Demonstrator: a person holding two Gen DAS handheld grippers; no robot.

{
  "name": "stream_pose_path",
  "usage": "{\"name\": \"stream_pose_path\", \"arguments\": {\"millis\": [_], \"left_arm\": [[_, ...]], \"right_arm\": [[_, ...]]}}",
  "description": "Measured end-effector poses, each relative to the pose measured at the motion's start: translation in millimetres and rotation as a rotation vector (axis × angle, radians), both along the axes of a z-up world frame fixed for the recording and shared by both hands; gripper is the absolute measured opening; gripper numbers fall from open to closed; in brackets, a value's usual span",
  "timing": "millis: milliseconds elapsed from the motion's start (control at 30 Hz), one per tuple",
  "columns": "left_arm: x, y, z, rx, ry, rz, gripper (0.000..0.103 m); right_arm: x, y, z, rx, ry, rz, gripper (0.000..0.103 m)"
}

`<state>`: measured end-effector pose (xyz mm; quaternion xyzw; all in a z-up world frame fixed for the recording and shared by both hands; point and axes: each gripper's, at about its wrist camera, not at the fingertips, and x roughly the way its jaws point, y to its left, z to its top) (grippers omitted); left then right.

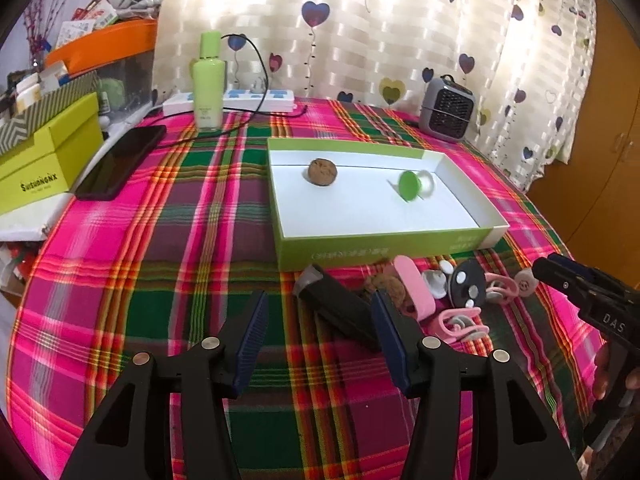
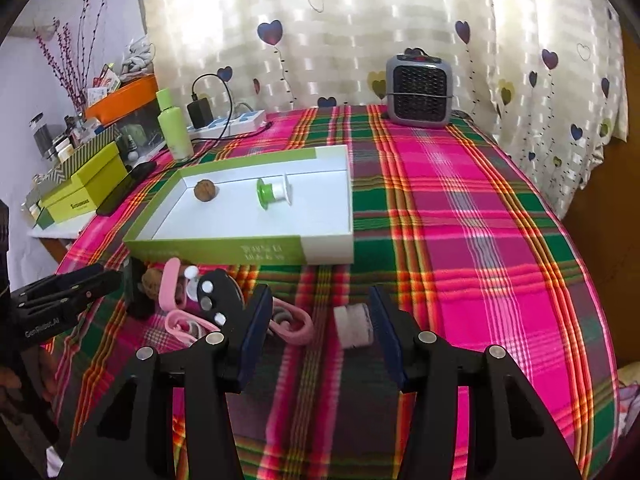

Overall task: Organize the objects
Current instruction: 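Withdraw both tools from the tray toward the remaining items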

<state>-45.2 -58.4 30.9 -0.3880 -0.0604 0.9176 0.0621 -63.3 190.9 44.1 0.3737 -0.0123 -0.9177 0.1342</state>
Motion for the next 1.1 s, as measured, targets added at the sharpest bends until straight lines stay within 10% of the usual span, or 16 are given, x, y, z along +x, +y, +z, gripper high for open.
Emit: {"name": "stream_pose_path", "arguments": {"millis": [1100], "left_arm": [[4, -13, -21, -0.044, -0.107, 0.070, 0.053]], "right_arm": [[0, 13, -20, -0.033, -0.060, -0.001, 0.051]]}}
